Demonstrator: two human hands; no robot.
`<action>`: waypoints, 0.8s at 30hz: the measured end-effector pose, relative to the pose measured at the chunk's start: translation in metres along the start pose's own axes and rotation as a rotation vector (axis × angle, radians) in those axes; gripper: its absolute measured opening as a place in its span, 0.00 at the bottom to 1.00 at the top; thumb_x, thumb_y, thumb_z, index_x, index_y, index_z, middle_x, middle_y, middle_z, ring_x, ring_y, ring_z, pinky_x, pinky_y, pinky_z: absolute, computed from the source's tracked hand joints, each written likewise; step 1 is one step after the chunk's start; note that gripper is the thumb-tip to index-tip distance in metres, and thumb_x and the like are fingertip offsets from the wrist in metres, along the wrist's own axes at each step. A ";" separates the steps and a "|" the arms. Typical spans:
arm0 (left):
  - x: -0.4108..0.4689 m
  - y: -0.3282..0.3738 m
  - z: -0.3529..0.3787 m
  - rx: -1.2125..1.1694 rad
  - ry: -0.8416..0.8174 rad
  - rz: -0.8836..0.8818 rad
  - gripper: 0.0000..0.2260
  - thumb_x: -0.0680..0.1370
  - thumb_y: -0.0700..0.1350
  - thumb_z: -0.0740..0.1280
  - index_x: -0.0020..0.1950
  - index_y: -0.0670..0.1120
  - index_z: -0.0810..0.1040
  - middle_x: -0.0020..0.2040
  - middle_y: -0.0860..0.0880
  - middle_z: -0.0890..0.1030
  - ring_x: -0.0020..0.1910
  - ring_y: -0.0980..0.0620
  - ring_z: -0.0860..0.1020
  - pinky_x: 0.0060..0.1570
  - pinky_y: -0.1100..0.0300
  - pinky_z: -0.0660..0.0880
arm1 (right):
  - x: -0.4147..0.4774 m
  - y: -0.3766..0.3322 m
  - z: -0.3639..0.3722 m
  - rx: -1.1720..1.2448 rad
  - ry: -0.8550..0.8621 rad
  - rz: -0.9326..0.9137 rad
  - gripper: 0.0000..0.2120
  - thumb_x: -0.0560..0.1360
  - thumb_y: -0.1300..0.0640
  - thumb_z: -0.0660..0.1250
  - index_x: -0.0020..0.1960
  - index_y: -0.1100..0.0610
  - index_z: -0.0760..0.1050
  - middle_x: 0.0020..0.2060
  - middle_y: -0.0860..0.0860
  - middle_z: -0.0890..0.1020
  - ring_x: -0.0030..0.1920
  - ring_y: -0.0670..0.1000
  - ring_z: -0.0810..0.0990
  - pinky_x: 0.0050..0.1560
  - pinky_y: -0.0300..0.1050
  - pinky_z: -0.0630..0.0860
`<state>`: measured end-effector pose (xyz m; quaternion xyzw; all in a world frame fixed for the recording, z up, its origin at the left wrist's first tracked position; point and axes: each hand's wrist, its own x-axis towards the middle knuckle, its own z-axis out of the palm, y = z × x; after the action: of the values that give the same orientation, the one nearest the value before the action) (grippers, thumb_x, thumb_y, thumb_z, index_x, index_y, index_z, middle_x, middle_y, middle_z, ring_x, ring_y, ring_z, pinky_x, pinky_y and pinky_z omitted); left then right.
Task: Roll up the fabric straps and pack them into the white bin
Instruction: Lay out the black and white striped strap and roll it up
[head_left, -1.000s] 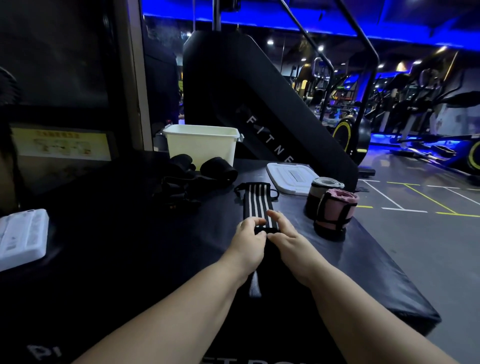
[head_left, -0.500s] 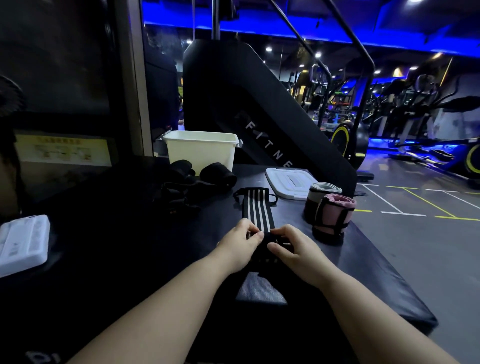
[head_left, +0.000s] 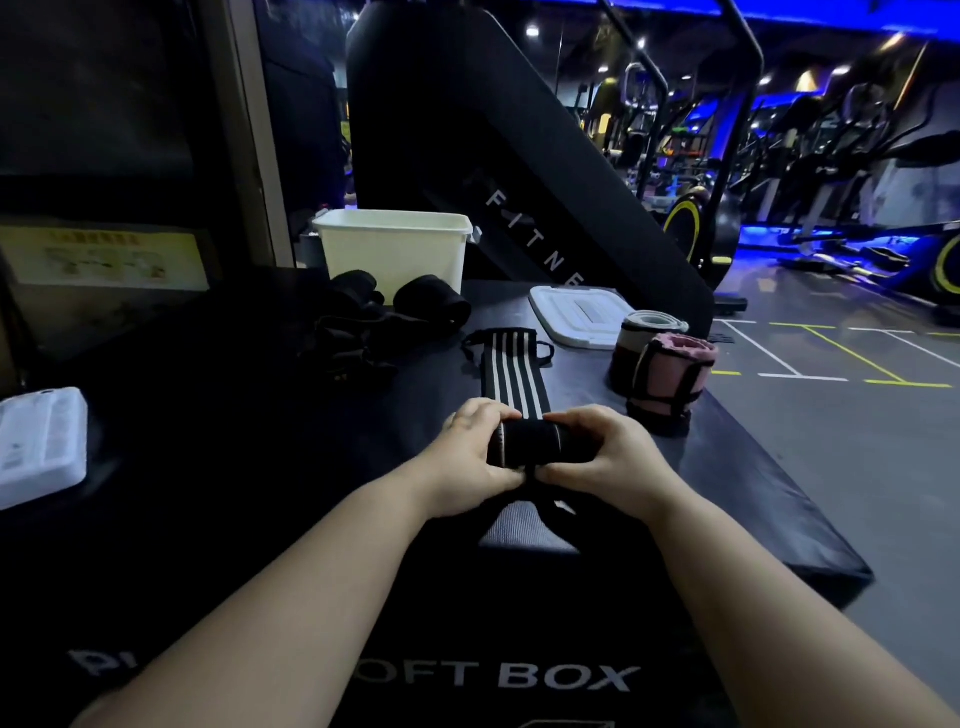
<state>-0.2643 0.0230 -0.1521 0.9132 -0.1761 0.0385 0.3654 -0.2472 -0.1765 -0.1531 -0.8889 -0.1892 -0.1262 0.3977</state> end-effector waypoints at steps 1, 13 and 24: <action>0.000 -0.001 0.000 -0.002 0.014 0.002 0.28 0.73 0.45 0.73 0.71 0.50 0.67 0.69 0.53 0.63 0.70 0.54 0.61 0.71 0.61 0.57 | 0.000 0.001 0.000 -0.002 0.002 0.003 0.25 0.61 0.55 0.82 0.56 0.49 0.81 0.47 0.46 0.81 0.49 0.42 0.79 0.52 0.31 0.71; 0.000 -0.004 0.004 -0.066 0.033 -0.050 0.25 0.76 0.51 0.70 0.72 0.53 0.68 0.68 0.57 0.61 0.69 0.53 0.62 0.72 0.54 0.60 | -0.001 0.004 -0.006 0.125 -0.115 0.005 0.28 0.64 0.61 0.80 0.58 0.40 0.77 0.57 0.45 0.79 0.56 0.41 0.79 0.64 0.43 0.74; 0.000 -0.003 0.006 -0.080 0.093 -0.094 0.17 0.78 0.54 0.67 0.65 0.55 0.70 0.56 0.56 0.68 0.64 0.52 0.65 0.68 0.52 0.64 | -0.002 0.007 -0.002 0.202 -0.105 0.032 0.27 0.62 0.67 0.79 0.51 0.42 0.77 0.51 0.48 0.82 0.48 0.43 0.82 0.53 0.37 0.76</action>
<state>-0.2634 0.0209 -0.1586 0.9023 -0.1171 0.0566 0.4110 -0.2460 -0.1826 -0.1576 -0.8524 -0.2074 -0.0534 0.4769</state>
